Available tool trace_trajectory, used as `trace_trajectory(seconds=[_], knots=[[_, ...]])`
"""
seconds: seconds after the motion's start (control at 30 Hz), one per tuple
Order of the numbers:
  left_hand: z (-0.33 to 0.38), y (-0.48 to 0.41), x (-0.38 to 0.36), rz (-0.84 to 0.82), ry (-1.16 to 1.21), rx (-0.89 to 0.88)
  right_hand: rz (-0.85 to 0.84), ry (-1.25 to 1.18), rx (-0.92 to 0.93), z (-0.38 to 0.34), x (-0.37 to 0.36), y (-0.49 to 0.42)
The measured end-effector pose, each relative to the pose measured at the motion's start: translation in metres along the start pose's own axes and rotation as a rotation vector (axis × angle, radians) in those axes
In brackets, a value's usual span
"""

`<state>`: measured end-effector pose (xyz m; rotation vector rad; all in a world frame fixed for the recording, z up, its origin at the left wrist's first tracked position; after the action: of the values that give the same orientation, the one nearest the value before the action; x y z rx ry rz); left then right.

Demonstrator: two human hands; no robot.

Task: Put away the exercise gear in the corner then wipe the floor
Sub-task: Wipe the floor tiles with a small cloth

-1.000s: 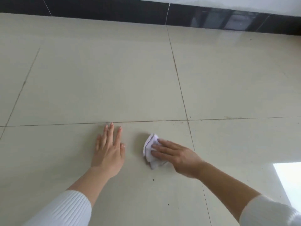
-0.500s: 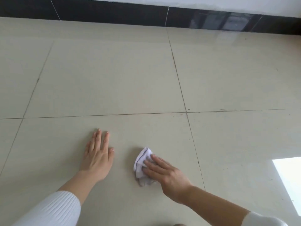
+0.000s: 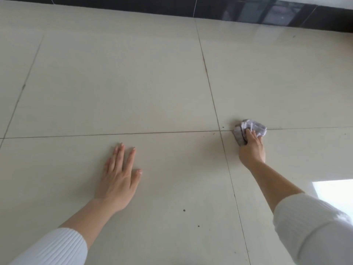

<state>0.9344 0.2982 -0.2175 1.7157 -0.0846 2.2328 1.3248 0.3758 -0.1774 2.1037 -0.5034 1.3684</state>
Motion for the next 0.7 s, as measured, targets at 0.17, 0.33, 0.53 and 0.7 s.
trace_trajectory(seconds=[0.17, 0.33, 0.53, 0.7], knots=[[0.001, 0.001, -0.002, 0.036, -0.008, 0.009, -0.102, -0.056, 0.178, -0.044, -0.016, -0.005], [0.003, 0.002, -0.001, 0.068, 0.006, 0.022, -0.169, -0.036, 0.821, -0.037, -0.049, 0.086], [0.004, 0.001, 0.001, 0.072, 0.023, 0.032, -0.504, 0.104, 1.391, 0.004, -0.072, 0.201], [0.002, 0.001, 0.005, 0.054, 0.025, 0.011, -0.322, 0.008, 1.257, -0.031, -0.056, 0.141]])
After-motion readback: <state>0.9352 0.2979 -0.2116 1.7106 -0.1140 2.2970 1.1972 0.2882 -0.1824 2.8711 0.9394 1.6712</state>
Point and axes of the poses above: each hand's wrist, its own y-axis away from the middle knuckle, its own x-axis out of the back of the hand, z = x × y, the point moved 3 cm from there along -y, towards the middle knuckle, and after that the axes turned 11 degrees about -x, right-handed, at the moved point
